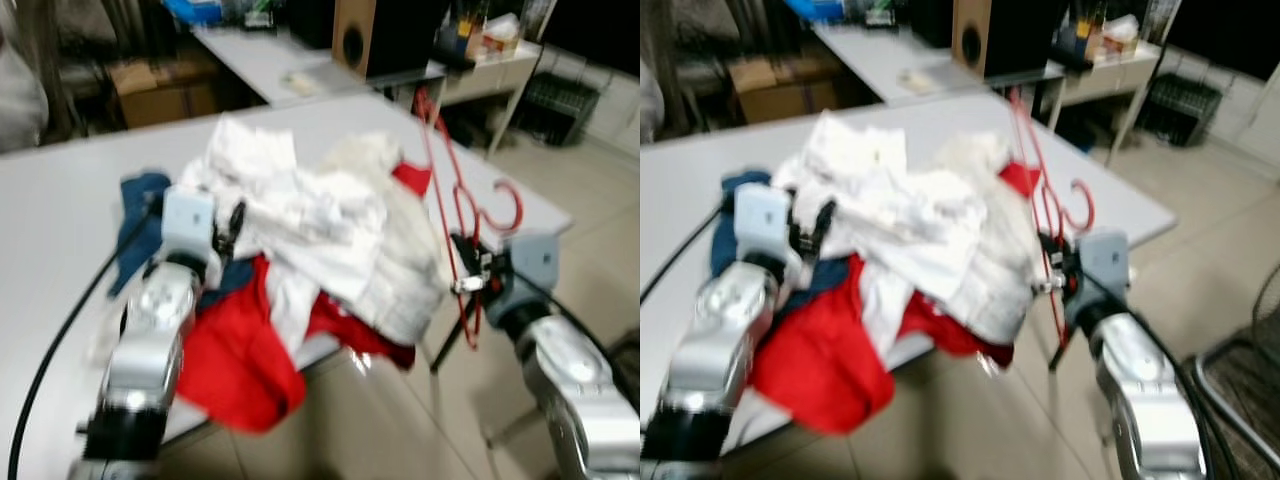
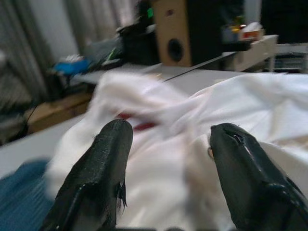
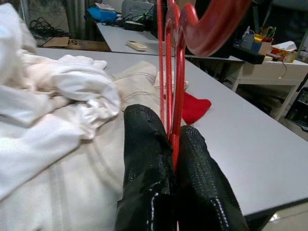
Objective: Hang hanger
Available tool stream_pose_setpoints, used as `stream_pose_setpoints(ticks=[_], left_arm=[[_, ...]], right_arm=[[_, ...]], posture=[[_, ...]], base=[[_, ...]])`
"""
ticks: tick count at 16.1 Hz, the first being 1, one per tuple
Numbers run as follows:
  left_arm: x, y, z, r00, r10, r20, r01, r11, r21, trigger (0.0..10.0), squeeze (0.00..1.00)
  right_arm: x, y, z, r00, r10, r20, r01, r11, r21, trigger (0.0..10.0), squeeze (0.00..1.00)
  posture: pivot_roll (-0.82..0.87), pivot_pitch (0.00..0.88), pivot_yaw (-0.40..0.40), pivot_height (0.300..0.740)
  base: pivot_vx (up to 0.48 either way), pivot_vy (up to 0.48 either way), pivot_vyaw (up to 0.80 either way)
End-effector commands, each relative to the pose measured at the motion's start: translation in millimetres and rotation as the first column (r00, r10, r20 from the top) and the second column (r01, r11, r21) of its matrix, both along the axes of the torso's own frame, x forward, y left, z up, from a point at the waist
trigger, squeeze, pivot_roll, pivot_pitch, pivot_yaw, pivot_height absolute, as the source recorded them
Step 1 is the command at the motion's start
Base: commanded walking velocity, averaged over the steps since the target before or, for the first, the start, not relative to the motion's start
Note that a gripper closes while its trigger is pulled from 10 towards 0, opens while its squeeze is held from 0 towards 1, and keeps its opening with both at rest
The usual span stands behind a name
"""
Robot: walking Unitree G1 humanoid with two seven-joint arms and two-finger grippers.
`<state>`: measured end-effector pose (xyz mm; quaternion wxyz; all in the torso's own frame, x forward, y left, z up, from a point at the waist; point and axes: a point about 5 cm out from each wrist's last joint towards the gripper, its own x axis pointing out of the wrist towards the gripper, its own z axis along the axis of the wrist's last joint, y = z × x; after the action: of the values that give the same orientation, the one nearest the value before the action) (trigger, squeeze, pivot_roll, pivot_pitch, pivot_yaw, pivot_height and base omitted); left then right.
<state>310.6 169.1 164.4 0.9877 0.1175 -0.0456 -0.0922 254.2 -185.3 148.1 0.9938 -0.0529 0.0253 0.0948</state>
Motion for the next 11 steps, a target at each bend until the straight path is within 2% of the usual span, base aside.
stream_pose_setpoints(ticks=[1,4,6,7,8,10,11], left_arm=[[0.2,-5.8,1,0.998,-0.060,-0.004,0.060,0.998,0.038,10.0,0.00],[-1.6,2.8,11,0.986,-0.165,0.008,0.165,0.985,0.049,10.0,0.00],[-3.4,8.2,16,0.969,-0.247,0.003,0.246,0.965,0.095,10.0,0.00],[-4.3,9.5,17,0.958,-0.285,-0.003,0.284,0.953,0.105,10.0,0.00],[-7.3,8.8,18,0.924,-0.381,-0.033,0.382,0.918,0.105,10.0,0.00],[-7.0,7.3,15,0.900,-0.431,-0.068,0.436,0.891,0.128,10.0,0.00],[-1.1,8.4,11,0.900,-0.425,-0.092,0.435,0.882,0.181,10.0,0.00]], right_arm=[[0.3,-6.0,0,1.000,-0.022,0.006,0.022,1.000,-0.005,10.0,0.00],[-0.5,-7.4,-1,1.000,-0.025,0.006,0.025,1.000,-0.002,10.0,0.00],[-1.2,-11.6,0,0.999,-0.040,0.009,0.040,0.999,-0.003,10.0,0.00],[-1.3,-13.6,0,0.999,-0.046,0.011,0.046,0.999,-0.003,10.0,0.00],[-1.7,-16.7,0,0.999,-0.053,0.012,0.053,0.999,-0.004,10.0,0.00],[-1.8,-17.8,0,0.998,-0.055,0.011,0.055,0.998,-0.005,10.0,0.00],[-1.5,-17.6,0,0.998,-0.054,0.013,0.054,0.999,-0.006,10.0,0.00]], posture=[[-0.20,0.000,-0.029,0.740],[-0.20,0.000,-0.016,0.740],[-0.20,0.000,-0.007,0.740],[-0.20,0.000,-0.007,0.740],[-0.20,0.000,-0.007,0.740],[-0.20,0.000,-0.008,0.740],[-0.20,0.000,-0.008,0.740]], base=[[0.000,0.000,0.00],[0.000,0.000,0.00],[0.000,0.000,0.00],[0.000,0.000,0.00],[0.000,0.000,0.00],[0.000,0.000,0.00],[0.000,0.000,0.00]])
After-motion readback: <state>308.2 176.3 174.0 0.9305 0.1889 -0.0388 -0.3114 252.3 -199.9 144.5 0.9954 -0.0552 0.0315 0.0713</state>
